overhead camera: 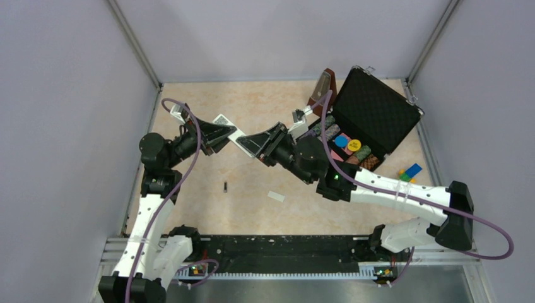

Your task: Load the batteries into the remote control

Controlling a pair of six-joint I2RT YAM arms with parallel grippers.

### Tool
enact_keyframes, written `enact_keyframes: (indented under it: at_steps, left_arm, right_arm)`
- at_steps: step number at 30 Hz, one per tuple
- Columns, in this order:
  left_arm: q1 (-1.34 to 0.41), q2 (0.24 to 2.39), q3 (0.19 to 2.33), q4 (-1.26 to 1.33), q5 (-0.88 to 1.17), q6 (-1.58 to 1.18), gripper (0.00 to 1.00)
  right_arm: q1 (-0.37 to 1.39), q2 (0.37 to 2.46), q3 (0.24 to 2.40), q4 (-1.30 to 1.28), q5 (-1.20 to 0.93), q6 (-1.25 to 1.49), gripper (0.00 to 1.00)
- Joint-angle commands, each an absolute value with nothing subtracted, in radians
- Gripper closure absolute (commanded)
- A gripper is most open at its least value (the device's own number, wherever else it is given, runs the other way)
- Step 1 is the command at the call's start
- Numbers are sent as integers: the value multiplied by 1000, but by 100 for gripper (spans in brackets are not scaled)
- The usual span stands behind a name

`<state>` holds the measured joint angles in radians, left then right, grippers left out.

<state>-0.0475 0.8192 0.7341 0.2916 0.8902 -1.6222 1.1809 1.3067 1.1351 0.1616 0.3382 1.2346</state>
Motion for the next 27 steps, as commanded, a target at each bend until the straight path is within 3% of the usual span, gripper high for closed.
enact_keyframes:
  at_steps: [1,4,7,10,27]
  left_arm:
    - [-48,811,780,409,853,-1708,100]
    - [-48,811,780,410,853,-1703,100]
    - [-48,802,782,368,850,-1657,100]
    - [-48,785,769,334,845,-1628,100]
    - [-48,757,759,133,811,-1391,100]
  right_arm:
    - [1180,1278,1088,128,303,1211,76]
    - [1177,1269,1081,130,305,1210,68]
    - [1176,1256,1079,143,311,1211,41]
    - [1172,1248,1094,150,309,1196,28]
    - [1146,1213,1104,203,246,1176,15]
